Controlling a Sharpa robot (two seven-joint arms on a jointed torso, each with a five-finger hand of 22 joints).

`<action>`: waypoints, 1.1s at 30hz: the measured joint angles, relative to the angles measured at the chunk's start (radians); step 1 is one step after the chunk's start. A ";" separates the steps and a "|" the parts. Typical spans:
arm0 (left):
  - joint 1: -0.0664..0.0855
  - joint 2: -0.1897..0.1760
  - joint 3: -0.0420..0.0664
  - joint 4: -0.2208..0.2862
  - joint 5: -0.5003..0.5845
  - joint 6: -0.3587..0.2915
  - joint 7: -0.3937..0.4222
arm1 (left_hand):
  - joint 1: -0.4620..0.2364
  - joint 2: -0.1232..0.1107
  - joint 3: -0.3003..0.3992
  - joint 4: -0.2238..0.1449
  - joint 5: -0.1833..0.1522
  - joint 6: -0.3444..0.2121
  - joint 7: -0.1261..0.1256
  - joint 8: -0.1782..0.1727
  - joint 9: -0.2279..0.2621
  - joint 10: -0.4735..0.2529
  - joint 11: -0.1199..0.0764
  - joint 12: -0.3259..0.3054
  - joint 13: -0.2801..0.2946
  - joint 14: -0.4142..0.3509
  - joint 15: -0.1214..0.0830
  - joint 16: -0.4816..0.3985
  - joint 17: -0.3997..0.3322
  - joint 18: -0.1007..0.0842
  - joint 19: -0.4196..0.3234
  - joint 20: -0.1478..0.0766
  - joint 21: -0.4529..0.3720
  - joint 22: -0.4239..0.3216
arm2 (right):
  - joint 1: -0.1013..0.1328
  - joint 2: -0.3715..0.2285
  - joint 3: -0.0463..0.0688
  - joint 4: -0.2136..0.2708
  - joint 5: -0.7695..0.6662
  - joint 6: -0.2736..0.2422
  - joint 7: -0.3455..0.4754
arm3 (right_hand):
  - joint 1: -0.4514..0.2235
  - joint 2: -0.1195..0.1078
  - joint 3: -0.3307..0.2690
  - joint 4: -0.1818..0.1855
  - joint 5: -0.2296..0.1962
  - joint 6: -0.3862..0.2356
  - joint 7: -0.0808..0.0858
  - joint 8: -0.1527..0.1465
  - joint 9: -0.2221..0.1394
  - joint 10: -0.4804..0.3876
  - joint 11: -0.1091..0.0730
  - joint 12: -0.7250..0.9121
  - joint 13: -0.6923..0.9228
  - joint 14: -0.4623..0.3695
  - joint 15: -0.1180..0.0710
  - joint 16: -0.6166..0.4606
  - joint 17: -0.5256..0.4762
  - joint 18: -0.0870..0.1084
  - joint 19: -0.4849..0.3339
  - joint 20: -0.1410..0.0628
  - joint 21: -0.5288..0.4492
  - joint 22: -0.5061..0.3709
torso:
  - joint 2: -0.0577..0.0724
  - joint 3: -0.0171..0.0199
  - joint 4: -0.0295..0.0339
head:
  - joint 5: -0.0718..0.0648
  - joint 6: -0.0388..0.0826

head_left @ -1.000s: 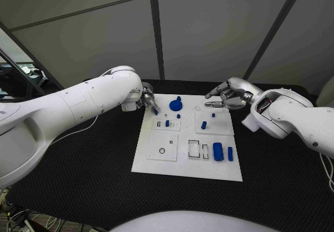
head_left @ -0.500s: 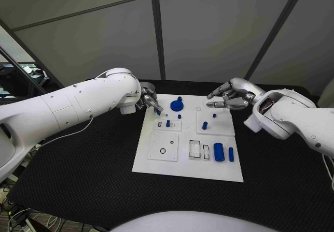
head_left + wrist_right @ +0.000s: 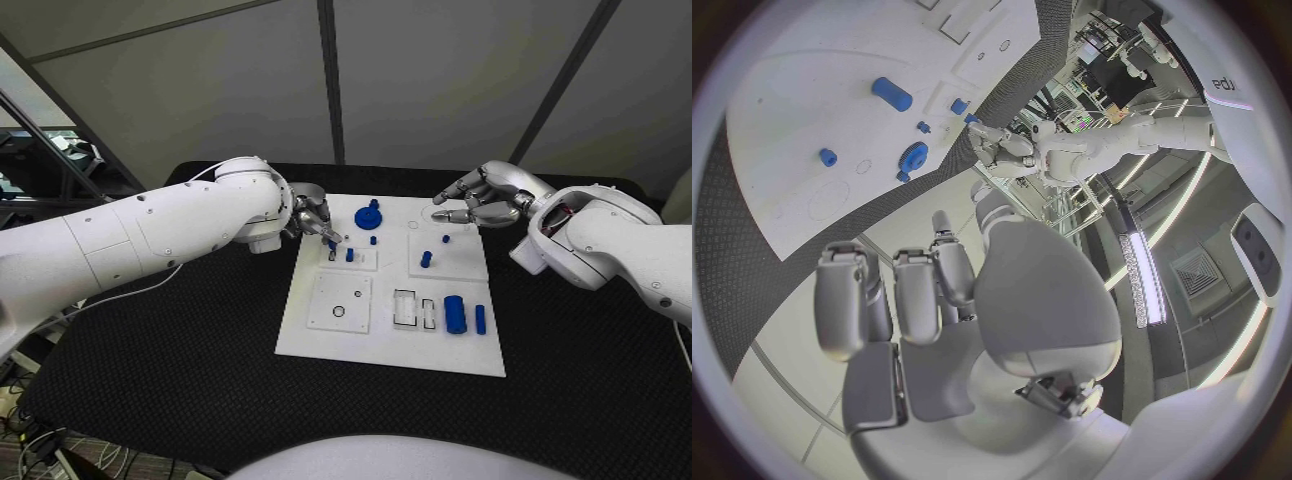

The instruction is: Assemble the parts on the task board

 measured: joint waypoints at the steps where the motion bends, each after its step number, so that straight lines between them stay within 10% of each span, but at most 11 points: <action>1: -0.003 -0.003 0.000 0.005 -0.003 -0.002 -0.001 | 0.000 0.000 -0.002 -0.002 0.001 0.002 -0.002 0.000 0.001 0.000 0.000 0.000 0.000 0.001 -0.001 0.000 0.000 0.000 0.000 0.000 0.000 0.001 | 0.000 0.000 0.000 0.000 0.000 0.000 0.000 | 0.000 0.000 0.000 0.000 0.000 0.000 0.000 0.000 0.000 0.000 0.000 0.000 0.000 0.000 0.000 0.000 0.000 0.000 0.000 0.000 0.000 0.000 | 0.000 0.0000 0.0000 | 0.000 0.000; 33: -0.025 -0.004 0.002 0.021 -0.033 -0.005 -0.039 | -0.001 0.000 -0.002 -0.003 0.003 0.001 -0.001 0.000 0.006 0.000 0.000 0.002 0.000 0.004 -0.003 0.000 0.000 0.000 0.000 0.000 0.000 0.003 | 0.000 0.000 0.000 -0.002 0.000 0.000 0.002 | -0.005 0.005 0.000 0.000 0.000 0.000 0.000 0.000 0.000 0.000 0.000 0.000 0.000 0.000 0.000 0.000 0.000 0.000 0.000 0.000 0.000 0.000 | 0.002 -0.0007 -0.0014 | 0.001 -0.006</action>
